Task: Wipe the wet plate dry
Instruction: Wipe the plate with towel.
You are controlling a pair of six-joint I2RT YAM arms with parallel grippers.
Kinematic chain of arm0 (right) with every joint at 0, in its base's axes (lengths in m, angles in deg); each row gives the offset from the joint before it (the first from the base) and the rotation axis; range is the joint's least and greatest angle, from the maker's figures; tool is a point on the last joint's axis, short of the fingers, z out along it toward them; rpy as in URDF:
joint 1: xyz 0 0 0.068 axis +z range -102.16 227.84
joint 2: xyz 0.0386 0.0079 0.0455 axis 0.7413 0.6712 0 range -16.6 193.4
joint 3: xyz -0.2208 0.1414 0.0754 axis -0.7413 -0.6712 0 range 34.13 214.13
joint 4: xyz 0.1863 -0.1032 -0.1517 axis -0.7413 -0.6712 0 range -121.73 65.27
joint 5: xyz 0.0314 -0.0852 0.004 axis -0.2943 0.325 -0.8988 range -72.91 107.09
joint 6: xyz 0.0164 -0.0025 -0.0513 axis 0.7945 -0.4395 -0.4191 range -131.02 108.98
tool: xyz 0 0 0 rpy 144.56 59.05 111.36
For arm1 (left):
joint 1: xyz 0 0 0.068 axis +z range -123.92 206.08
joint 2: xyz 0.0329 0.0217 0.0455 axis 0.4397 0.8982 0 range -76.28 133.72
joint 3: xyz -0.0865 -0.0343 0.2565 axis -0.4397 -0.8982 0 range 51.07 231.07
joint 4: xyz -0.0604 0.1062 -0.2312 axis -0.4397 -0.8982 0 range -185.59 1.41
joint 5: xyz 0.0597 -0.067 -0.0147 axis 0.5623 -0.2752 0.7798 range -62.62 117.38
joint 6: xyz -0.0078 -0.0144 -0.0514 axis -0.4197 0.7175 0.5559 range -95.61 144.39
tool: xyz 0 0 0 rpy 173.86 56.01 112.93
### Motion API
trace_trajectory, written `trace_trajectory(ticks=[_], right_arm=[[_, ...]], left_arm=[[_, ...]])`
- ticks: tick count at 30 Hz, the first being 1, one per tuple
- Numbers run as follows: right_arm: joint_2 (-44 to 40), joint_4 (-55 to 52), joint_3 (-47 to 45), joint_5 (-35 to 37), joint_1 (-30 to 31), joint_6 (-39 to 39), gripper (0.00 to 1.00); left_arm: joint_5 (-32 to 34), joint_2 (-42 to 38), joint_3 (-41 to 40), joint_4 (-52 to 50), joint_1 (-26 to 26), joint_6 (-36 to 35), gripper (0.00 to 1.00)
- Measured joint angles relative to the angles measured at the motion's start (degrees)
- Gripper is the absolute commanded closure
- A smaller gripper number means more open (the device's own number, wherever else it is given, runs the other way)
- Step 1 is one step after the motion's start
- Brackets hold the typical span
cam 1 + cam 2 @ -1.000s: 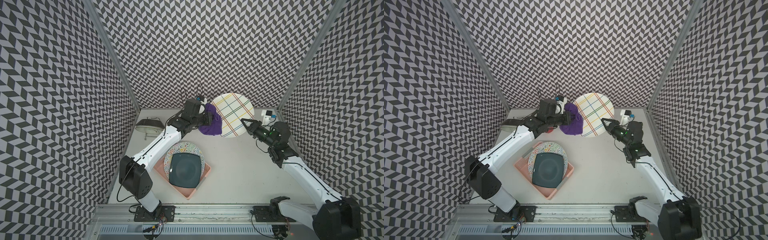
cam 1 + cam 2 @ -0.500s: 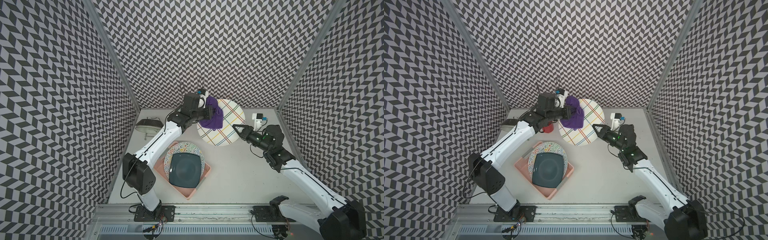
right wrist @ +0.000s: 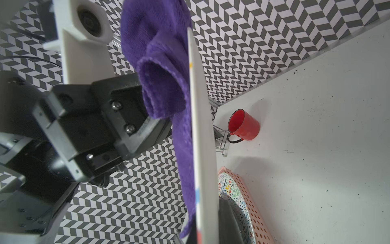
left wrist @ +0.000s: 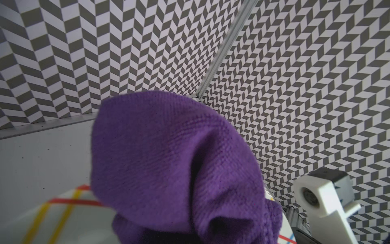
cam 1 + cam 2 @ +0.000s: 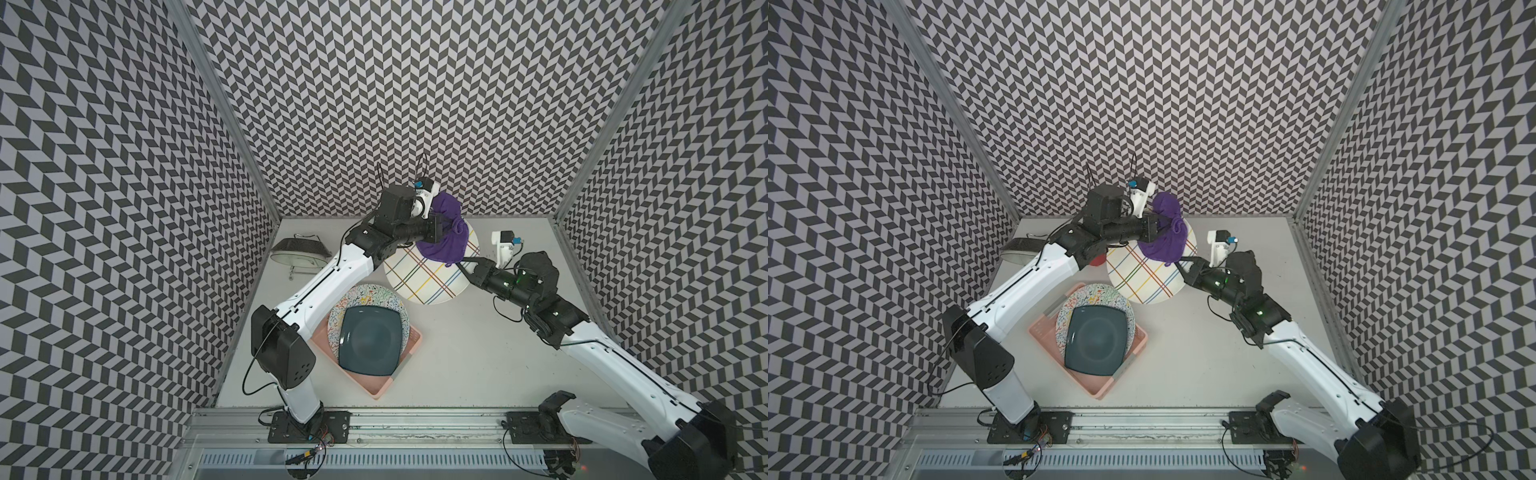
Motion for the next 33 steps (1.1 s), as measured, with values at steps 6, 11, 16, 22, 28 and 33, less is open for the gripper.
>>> trace_trajectory(ticks=[6,11,16,22,28,33], right_arm=[[-0.35,2.43,0.28,-2.40,-5.03,3.96,1.00],[0.72,6.10,4.02,-3.17,-10.36,7.72,1.00],[1.99,9.20,4.70,-3.72,-9.35,8.83,1.00],[2.67,4.70,4.98,-3.54,-8.87,4.59,1.00],[1.16,-2.19,4.63,-2.34,-0.87,-1.18,1.00],[0.37,-1.75,3.10,0.17,2.97,-0.15,1.00]], left_arm=[[4.61,-3.26,-3.91,0.00,-2.32,1.11,1.00],[6.88,-10.10,-10.80,-0.85,-1.01,3.13,1.00],[6.84,-13.00,-12.94,-0.17,2.71,4.44,1.00],[3.41,-9.57,-12.04,-0.28,7.28,4.68,1.00],[1.31,-3.26,-1.66,-1.62,10.12,3.72,1.00],[-1.29,-2.40,1.20,-1.38,6.73,0.00,1.00]])
